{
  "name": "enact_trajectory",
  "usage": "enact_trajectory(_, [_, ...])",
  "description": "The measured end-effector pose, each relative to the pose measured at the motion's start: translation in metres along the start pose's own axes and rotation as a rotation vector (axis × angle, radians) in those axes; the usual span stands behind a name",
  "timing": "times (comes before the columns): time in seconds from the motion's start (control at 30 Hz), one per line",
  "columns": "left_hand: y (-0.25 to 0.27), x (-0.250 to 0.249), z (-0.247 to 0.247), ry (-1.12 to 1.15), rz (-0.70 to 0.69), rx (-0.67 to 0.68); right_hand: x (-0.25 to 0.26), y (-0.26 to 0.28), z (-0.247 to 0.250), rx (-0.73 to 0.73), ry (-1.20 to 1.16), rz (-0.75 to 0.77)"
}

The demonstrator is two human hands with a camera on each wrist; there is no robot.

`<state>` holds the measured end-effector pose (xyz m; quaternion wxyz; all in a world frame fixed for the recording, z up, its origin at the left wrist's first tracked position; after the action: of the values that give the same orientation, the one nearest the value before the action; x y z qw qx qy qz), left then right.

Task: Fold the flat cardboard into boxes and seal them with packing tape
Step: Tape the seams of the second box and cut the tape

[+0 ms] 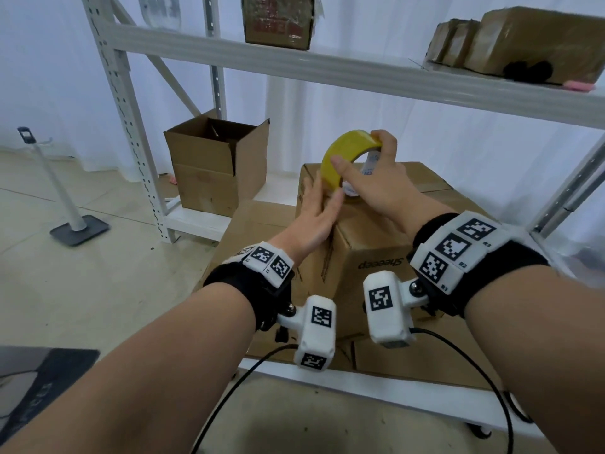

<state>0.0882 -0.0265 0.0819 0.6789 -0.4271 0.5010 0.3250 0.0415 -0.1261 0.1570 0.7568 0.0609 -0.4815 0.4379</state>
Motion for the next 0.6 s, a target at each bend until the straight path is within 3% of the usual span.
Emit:
enact_trajectory(0.33, [-0.023,-0.003,0.023,-0.426,-0.12,0.173,0.01,-0.003,0.004,-0.016,-0.006,0.006])
enact_trajectory(0.43, [-0.02,-0.015,0.03,-0.537,-0.138,0.106,0.006,-0.004,0.003,-0.013,-0.023,-0.011])
enact_trajectory(0.6, [-0.019,-0.014,0.032,-0.491,-0.16,0.02,0.012,-0.007,0.004,-0.057,-0.074,0.006])
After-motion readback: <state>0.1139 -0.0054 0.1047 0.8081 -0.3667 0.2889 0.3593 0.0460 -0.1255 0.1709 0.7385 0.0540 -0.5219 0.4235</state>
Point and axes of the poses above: each hand's wrist, its own y-axis away from the middle knuckle, its own z-axis out of the back of the hand, x = y × z, the point moved 10 cm from there along -y, towards the middle knuckle, and after that the axes turned 14 degrees about -x, right-handed, at the moved point
